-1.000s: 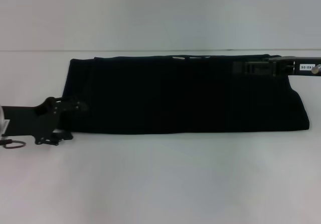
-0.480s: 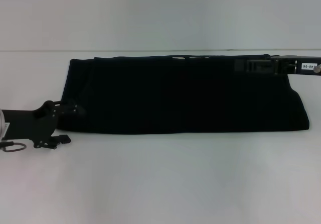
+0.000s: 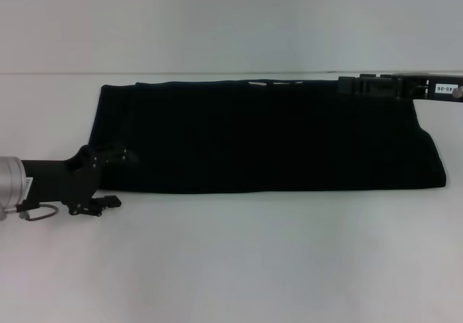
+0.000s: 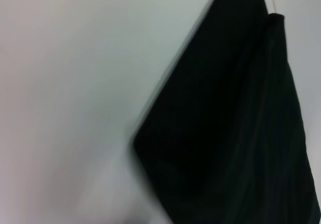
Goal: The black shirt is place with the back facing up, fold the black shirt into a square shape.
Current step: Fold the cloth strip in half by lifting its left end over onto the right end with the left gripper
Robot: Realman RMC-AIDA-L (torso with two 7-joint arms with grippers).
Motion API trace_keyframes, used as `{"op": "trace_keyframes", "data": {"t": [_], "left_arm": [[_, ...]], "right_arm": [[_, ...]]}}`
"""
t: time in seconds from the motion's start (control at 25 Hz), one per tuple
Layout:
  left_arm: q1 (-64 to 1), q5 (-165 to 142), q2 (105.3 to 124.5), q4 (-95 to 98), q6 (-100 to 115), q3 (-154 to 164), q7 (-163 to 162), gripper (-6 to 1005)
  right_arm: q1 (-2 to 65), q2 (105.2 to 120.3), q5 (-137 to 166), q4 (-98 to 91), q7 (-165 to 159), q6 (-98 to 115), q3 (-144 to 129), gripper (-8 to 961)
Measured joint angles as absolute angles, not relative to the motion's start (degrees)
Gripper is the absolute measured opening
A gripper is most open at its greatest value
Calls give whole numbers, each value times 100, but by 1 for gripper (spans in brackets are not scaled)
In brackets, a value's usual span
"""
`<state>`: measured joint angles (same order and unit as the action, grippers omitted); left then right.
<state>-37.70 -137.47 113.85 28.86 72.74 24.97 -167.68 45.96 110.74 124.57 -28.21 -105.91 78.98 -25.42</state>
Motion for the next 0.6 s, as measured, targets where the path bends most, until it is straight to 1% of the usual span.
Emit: {"op": "trace_keyframes", "data": {"t": [0.12,0.6], "left_arm": [[-3775,-13741,11409,2829,7146,2494,-16828,930],[-3758,-13737,11408,2806,6882,2428,-16893,932]], "right_arm": [[4596,11074,12445,-2821,-10579,7840,-2550,836],[4608,11083,12445,-2821,-10469,7770,-2528,835]]}}
